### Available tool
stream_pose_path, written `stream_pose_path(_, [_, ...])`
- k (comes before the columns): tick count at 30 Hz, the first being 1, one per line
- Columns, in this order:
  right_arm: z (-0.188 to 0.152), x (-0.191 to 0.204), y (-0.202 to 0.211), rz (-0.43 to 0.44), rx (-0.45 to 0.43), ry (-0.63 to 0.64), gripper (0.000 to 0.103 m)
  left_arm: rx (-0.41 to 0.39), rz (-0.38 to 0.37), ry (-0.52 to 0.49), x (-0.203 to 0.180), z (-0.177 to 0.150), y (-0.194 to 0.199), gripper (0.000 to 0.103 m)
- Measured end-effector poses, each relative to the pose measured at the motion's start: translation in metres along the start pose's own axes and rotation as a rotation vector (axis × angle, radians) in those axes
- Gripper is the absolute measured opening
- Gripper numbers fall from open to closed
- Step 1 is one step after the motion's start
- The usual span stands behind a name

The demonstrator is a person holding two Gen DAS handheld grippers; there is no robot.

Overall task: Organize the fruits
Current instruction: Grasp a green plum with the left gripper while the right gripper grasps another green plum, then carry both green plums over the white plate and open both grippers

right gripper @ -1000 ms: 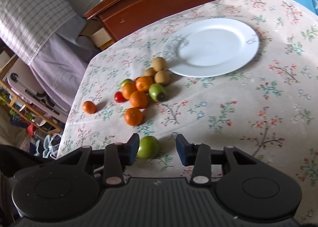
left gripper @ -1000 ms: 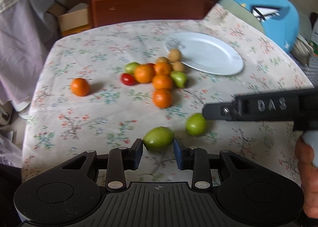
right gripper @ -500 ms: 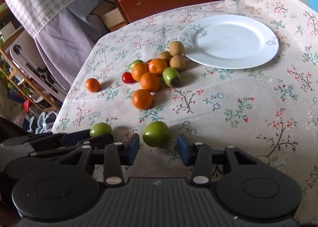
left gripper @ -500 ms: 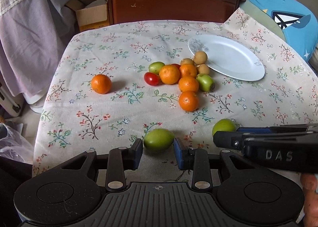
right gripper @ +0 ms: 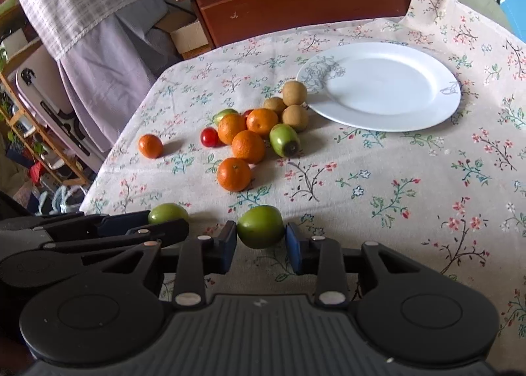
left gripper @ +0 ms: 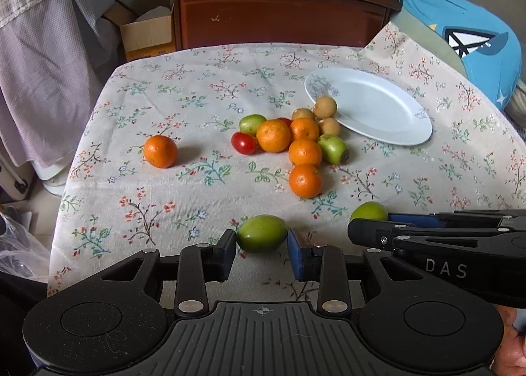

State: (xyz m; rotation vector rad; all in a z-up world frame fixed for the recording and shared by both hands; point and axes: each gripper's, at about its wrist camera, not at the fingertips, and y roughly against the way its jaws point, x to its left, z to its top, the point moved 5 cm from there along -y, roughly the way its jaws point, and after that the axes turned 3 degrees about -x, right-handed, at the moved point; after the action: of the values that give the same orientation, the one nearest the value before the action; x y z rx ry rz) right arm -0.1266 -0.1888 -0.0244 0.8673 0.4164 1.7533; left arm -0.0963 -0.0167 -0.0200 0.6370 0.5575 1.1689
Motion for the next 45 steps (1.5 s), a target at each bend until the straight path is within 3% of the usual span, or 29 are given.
stream_pose_path(14, [0.027, -0.021, 0.016, -0.017, -0.063, -0.109, 0.032, -0.053, -0.099, -0.03, -0.007, 0.048, 0.0, 0.032])
stream_pose_path(27, [0.069, -0.055, 0.018, -0.045, -0.092, -0.169, 0.032, -0.038, -0.207, -0.091, -0.03, 0.081, -0.02, 0.032])
stream_pose_path(37, [0.088, -0.088, 0.001, -0.077, -0.054, -0.256, 0.032, -0.035, -0.271, -0.161, -0.052, 0.113, -0.046, 0.032])
stream_pose_path(45, [0.096, -0.102, -0.018, -0.129, -0.036, -0.237, 0.032, -0.012, -0.291, -0.211, -0.064, 0.126, -0.081, 0.032])
